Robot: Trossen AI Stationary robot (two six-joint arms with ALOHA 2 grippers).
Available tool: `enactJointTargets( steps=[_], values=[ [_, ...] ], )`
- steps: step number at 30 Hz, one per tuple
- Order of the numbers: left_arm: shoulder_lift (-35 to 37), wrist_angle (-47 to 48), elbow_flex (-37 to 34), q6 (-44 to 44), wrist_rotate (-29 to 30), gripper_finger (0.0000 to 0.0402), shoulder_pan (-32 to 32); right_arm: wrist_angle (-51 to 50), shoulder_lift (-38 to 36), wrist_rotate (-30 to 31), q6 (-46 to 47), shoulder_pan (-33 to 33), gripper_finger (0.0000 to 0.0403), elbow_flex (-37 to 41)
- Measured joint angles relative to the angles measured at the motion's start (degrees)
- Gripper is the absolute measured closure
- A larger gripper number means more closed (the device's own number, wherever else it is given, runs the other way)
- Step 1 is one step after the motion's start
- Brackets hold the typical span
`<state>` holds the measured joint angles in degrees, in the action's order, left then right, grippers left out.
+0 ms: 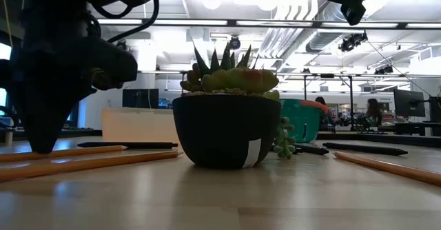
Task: Sort pens & pencils
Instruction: Put the orange pencil into the orange bin
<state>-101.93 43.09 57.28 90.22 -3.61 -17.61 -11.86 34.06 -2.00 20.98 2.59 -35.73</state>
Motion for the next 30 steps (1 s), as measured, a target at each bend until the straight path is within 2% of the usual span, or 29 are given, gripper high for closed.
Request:
enactJointTargets(
  steps=[15,19,26,30],
  values=[
    [-0.41,-0.34,-0.13,-0.16,0.68,0.033,-0.04,0.0,-0.01,0.0,-0.45,0.0,0.0238,0.0],
    [-0.57,-0.05,-0.13,-0.18,0.82,0.0341,-0.04,0.0,-0.02,0.0,-0.46,0.02,0.0238,0.0],
    [-1.59,0.17,-0.04,-0.49,0.59,0.039,-0.04,0.0,-0.02,0.0,-0.44,0.0,0.0238,0.0],
    [-1.62,0.22,-0.07,-0.58,0.64,0.0391,-0.02,0.0,-0.02,0.0,-0.46,0.0,0.0238,0.0]
  ],
)
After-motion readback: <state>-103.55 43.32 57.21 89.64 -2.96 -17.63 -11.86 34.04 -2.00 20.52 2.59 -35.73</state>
